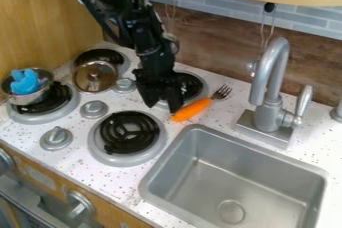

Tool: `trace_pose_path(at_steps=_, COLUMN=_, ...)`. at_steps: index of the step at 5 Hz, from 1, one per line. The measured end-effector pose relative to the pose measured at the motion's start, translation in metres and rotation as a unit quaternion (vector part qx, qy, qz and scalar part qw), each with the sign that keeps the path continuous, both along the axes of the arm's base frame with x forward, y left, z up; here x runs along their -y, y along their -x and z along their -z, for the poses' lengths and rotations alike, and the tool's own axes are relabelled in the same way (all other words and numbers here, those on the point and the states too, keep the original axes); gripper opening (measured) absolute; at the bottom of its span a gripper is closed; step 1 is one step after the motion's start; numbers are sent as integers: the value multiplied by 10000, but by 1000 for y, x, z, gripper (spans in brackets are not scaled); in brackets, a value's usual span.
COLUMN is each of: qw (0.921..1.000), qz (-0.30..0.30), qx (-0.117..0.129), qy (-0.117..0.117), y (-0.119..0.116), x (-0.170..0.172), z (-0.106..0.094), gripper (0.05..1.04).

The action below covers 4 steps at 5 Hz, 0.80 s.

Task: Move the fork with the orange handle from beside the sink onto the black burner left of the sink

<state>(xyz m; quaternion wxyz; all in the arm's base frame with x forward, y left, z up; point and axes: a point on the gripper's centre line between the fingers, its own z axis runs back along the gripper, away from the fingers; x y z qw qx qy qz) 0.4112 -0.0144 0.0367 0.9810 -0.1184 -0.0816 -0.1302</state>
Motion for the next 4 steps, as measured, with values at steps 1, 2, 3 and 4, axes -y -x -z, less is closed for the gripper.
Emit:
trace_pose_path(at_steps=1, qw=9998, qz=29, qx=155, qy=75, y=-15, x=4, z=8, gripper=1005)
trace_pose_path(at_steps=2, qw=9995, qz=216, qx=179, qy=149, y=-22, x=11, z=18, gripper=1005)
trace_pose_path(at_steps=3, qw=9991, qz=283, qx=247, qy=186, y=-32, x=18, z=25, gripper=1005)
trace_pose_path(at_steps=4, qw=9986, qz=419, qx=183, qy=269, y=-44, x=26, z=36, gripper=1005)
